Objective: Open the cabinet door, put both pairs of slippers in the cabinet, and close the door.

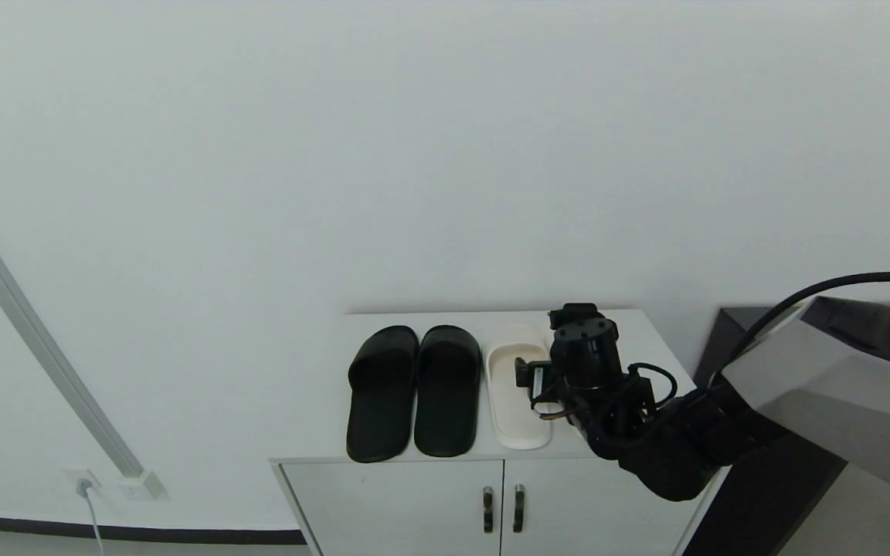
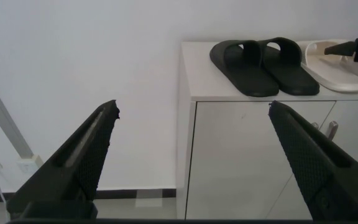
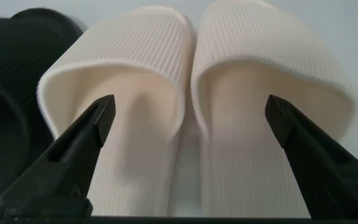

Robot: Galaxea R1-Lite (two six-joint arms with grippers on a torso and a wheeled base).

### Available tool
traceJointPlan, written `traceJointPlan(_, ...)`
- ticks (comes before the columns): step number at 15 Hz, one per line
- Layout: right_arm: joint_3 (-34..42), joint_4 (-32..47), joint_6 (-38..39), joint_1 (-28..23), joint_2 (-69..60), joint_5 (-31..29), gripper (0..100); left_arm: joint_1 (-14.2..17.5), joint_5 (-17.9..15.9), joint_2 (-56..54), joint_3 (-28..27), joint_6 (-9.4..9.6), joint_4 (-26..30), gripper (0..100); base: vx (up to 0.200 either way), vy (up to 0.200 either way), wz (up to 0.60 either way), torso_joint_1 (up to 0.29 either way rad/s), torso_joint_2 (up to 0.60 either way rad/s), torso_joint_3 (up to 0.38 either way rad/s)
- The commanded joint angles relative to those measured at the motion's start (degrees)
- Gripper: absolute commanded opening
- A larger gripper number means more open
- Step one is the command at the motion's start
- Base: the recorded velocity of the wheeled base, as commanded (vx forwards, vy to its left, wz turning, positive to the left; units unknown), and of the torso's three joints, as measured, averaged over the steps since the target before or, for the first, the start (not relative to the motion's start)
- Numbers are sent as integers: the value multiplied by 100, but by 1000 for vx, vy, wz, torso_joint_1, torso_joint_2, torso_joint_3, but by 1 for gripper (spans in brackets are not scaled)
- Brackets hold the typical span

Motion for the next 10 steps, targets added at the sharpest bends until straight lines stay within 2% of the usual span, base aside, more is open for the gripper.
traceJointPlan(1, -331, 104, -1, -122, 297, 3, 100, 0, 2, 9, 7, -2, 0, 100, 0, 0, 0, 0, 0, 0)
traceJointPlan(5, -884, 342, -1, -201, 543, 30, 100, 0, 2, 9, -1, -2, 0, 100, 0, 0, 0, 0, 0, 0)
traceJointPlan(6, -972, 342, -1, -192, 613, 30, 0, 0, 2, 9, -1, -2, 0, 100, 0, 0, 0, 0, 0, 0)
traceJointPlan(10, -990, 342, -36, -192, 684, 30, 0, 0, 2, 9, -1, -2, 0, 100, 0, 0, 0, 0, 0, 0)
